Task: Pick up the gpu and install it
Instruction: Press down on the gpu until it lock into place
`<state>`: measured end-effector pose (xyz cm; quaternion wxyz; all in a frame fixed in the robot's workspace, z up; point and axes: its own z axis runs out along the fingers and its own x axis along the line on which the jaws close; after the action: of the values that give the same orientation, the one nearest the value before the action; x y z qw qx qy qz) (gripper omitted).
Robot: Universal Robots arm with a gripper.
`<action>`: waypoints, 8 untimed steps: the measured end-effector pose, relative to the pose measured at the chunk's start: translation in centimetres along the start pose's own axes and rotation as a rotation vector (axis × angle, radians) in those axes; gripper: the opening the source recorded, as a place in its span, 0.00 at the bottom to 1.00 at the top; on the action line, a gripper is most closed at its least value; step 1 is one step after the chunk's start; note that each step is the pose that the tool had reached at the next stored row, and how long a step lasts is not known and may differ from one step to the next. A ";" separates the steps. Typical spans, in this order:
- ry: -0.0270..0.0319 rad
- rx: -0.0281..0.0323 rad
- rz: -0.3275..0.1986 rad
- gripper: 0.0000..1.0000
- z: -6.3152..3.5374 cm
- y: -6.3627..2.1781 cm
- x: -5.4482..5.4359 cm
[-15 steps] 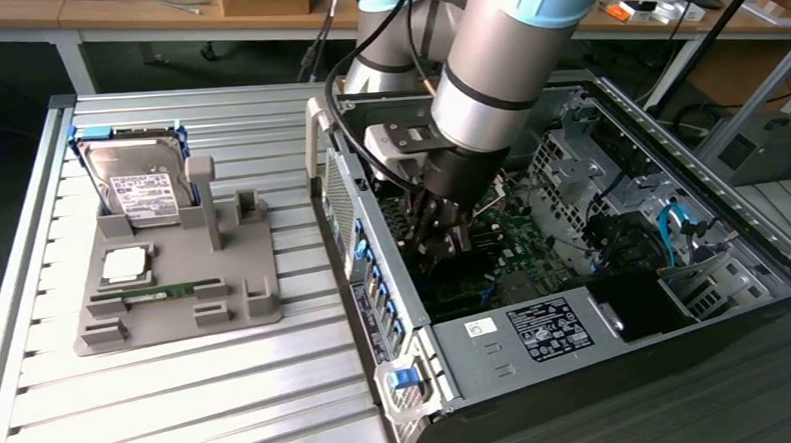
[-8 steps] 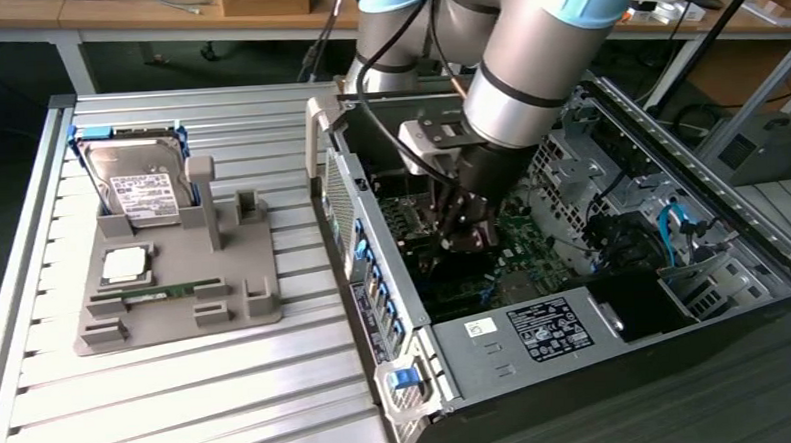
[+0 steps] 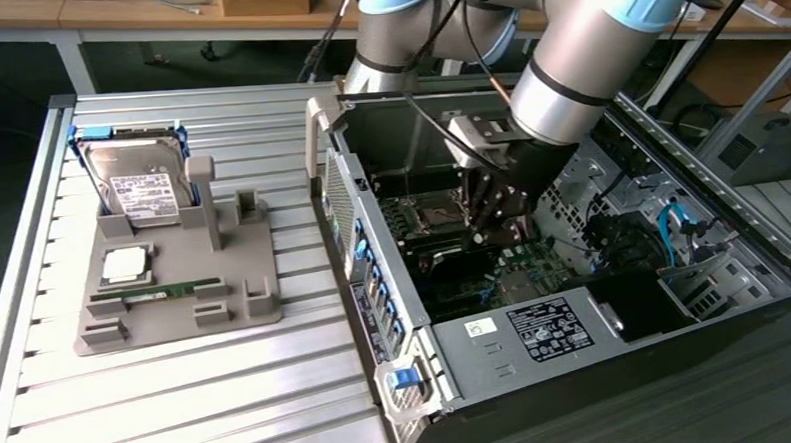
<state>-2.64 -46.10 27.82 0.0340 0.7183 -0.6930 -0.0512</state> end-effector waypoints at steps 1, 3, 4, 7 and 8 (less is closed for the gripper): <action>0.0000 -0.0041 0.000 0.11 -0.04 -0.53 0.0; -0.0005 -0.0114 0.000 0.11 -0.12 -1.60 0.1; -0.0012 -0.0135 0.000 0.11 -0.17 -2.05 0.1; -0.0020 -0.0153 0.000 0.11 -0.22 -2.54 0.1; -0.0019 -0.0155 0.000 0.11 -0.23 -2.57 0.1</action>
<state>-0.06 -46.10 27.74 0.0389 0.7179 -0.6927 -0.0572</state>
